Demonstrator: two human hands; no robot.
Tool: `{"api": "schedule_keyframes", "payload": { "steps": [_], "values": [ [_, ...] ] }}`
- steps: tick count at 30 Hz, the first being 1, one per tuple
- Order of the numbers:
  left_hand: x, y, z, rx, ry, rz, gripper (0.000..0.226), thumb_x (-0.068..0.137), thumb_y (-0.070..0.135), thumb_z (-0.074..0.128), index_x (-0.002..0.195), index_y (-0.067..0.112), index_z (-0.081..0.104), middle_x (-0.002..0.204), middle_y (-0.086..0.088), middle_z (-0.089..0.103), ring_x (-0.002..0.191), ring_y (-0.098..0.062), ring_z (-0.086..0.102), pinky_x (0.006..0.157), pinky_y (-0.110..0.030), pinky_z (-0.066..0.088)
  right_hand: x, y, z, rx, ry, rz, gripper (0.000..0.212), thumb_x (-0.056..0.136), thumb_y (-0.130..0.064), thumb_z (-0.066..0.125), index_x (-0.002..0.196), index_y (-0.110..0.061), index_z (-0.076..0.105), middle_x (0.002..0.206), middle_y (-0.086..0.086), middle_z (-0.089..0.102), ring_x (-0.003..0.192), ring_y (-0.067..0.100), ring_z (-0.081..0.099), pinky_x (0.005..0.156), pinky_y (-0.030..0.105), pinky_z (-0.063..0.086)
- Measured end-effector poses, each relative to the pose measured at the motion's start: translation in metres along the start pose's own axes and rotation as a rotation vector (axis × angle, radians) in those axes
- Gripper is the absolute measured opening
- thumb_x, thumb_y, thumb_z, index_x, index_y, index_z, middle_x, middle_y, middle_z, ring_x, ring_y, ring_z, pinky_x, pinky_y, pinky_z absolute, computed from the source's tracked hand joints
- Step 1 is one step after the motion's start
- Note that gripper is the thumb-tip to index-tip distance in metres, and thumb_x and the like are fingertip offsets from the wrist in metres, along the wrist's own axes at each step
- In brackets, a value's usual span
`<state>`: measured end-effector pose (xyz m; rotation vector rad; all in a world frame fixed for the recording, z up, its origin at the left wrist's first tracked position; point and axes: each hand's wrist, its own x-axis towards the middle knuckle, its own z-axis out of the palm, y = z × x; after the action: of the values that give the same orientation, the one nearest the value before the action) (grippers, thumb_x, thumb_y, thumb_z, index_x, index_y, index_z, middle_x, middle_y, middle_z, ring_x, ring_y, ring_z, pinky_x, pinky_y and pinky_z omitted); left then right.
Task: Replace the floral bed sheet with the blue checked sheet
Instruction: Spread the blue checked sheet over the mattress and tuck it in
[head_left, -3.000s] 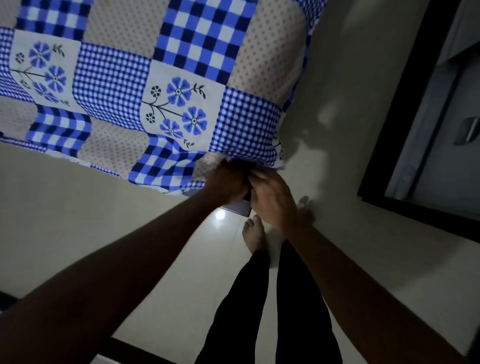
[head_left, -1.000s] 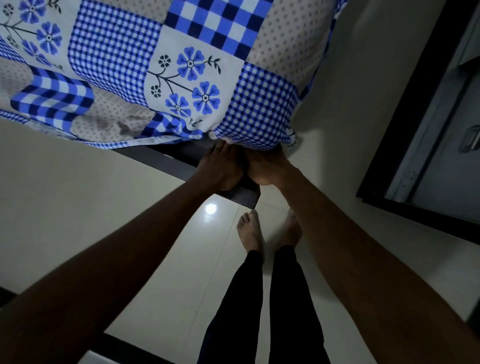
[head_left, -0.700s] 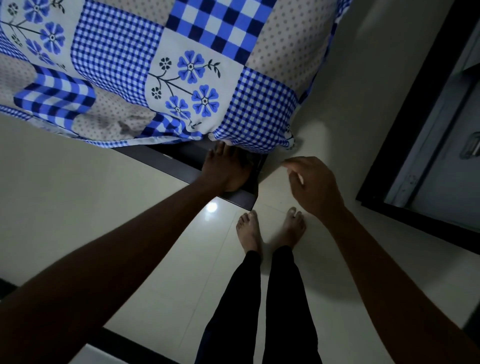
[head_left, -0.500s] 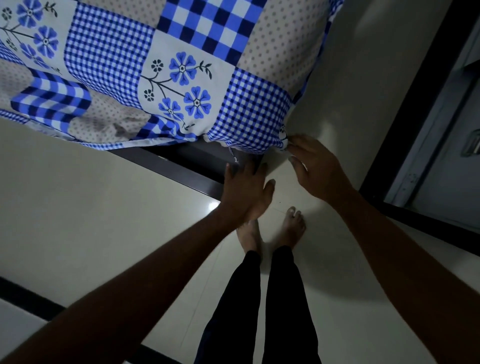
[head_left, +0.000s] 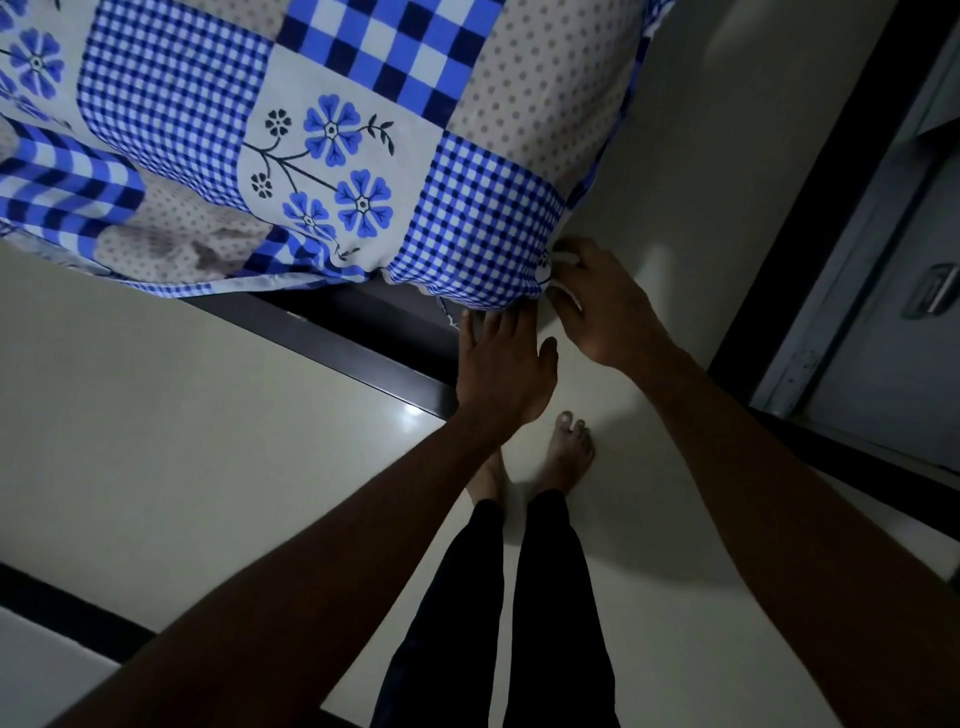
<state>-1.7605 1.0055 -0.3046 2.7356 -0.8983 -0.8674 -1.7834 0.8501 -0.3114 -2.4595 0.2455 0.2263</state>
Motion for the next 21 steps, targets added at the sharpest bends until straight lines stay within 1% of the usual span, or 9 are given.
{"api": "schedule_keyframes", "payload": {
  "steps": [2, 4, 6, 8, 10, 13, 16, 19, 21],
  "values": [
    [0.006, 0.010, 0.003, -0.070, 0.036, -0.081, 0.066, 0.095, 0.047, 0.028, 0.151, 0.011, 0.030, 0.155, -0.007, 0.036, 0.147, -0.023, 0.024, 0.123, -0.050, 0.006, -0.008, -0.003, 0.001, 0.125, 0.140, 0.145, 0.048, 0.091, -0.037, 0.035, 0.106, -0.009, 0.070, 0.112, 0.011, 0.065, 0.101, 0.028, 0.061, 0.083, 0.041, 0.054],
    [0.013, 0.020, 0.007, -0.136, 0.043, -0.157, 0.064, 0.096, 0.044, 0.040, 0.149, 0.009, 0.032, 0.150, -0.009, 0.041, 0.145, -0.026, 0.027, 0.122, -0.050, 0.008, -0.020, -0.011, 0.002, 0.188, 0.347, 0.250, 0.039, 0.090, -0.033, 0.041, 0.096, -0.009, 0.071, 0.101, 0.005, 0.067, 0.093, 0.020, 0.062, 0.076, 0.039, 0.055],
    [0.017, 0.024, 0.010, -0.156, 0.055, -0.187, 0.063, 0.092, 0.044, 0.046, 0.145, 0.010, 0.039, 0.145, -0.008, 0.046, 0.141, -0.027, 0.032, 0.121, -0.053, 0.011, -0.030, -0.022, 0.006, 0.243, 0.452, 0.207, 0.027, 0.092, -0.024, 0.050, 0.097, -0.008, 0.072, 0.101, 0.004, 0.069, 0.094, 0.017, 0.062, 0.079, 0.032, 0.054],
    [0.015, 0.018, 0.010, -0.165, 0.161, -0.136, 0.059, 0.087, 0.046, 0.042, 0.134, 0.012, 0.054, 0.136, -0.006, 0.056, 0.134, -0.027, 0.043, 0.118, -0.055, 0.021, -0.034, -0.030, 0.012, 0.235, 0.386, 0.067, 0.025, 0.094, -0.017, 0.054, 0.107, -0.007, 0.072, 0.115, 0.006, 0.070, 0.105, 0.017, 0.059, 0.092, 0.019, 0.043],
    [0.015, 0.005, 0.013, -0.200, 0.211, -0.053, 0.052, 0.083, 0.039, 0.045, 0.124, 0.011, 0.061, 0.126, -0.007, 0.062, 0.125, -0.028, 0.051, 0.112, -0.052, 0.032, -0.026, -0.027, 0.019, 0.153, 0.246, 0.011, 0.030, 0.097, -0.019, 0.049, 0.115, -0.010, 0.070, 0.126, 0.005, 0.067, 0.111, 0.017, 0.055, 0.098, 0.018, 0.039],
    [0.017, -0.013, 0.003, -0.104, -0.009, 0.050, 0.054, 0.082, 0.043, 0.041, 0.121, 0.012, 0.061, 0.123, -0.006, 0.060, 0.120, -0.027, 0.051, 0.107, -0.050, 0.037, -0.009, -0.022, 0.020, -0.060, 0.046, 0.066, 0.047, 0.100, -0.036, 0.028, 0.113, -0.015, 0.067, 0.121, 0.005, 0.068, 0.113, 0.028, 0.057, 0.086, 0.045, 0.052],
    [0.017, -0.027, -0.024, 0.046, -0.239, 0.250, 0.046, 0.092, 0.043, 0.046, 0.123, 0.012, 0.060, 0.130, -0.008, 0.056, 0.122, -0.028, 0.050, 0.105, -0.045, 0.041, -0.009, -0.023, 0.013, -0.135, -0.066, 0.046, 0.054, 0.094, -0.041, 0.020, 0.118, -0.017, 0.062, 0.124, 0.006, 0.063, 0.117, 0.030, 0.054, 0.080, 0.044, 0.050],
    [0.001, -0.045, -0.051, 0.013, -0.324, 0.341, 0.044, 0.097, 0.036, 0.050, 0.134, 0.013, 0.054, 0.136, -0.009, 0.053, 0.120, -0.024, 0.053, 0.100, -0.036, 0.047, -0.010, -0.034, 0.015, -0.142, -0.146, 0.120, 0.041, 0.098, -0.032, 0.036, 0.131, -0.017, 0.055, 0.138, 0.008, 0.051, 0.121, 0.031, 0.047, 0.087, 0.047, 0.050],
    [-0.013, -0.065, -0.063, -0.001, -0.286, 0.336, 0.043, 0.095, 0.034, 0.050, 0.134, 0.015, 0.054, 0.132, -0.008, 0.055, 0.114, -0.025, 0.056, 0.093, -0.037, 0.050, -0.012, -0.045, 0.018, -0.010, -0.213, 0.261, 0.049, 0.098, -0.024, 0.049, 0.146, -0.017, 0.042, 0.152, 0.010, 0.037, 0.129, 0.034, 0.041, 0.096, 0.048, 0.048]
  ]
}}
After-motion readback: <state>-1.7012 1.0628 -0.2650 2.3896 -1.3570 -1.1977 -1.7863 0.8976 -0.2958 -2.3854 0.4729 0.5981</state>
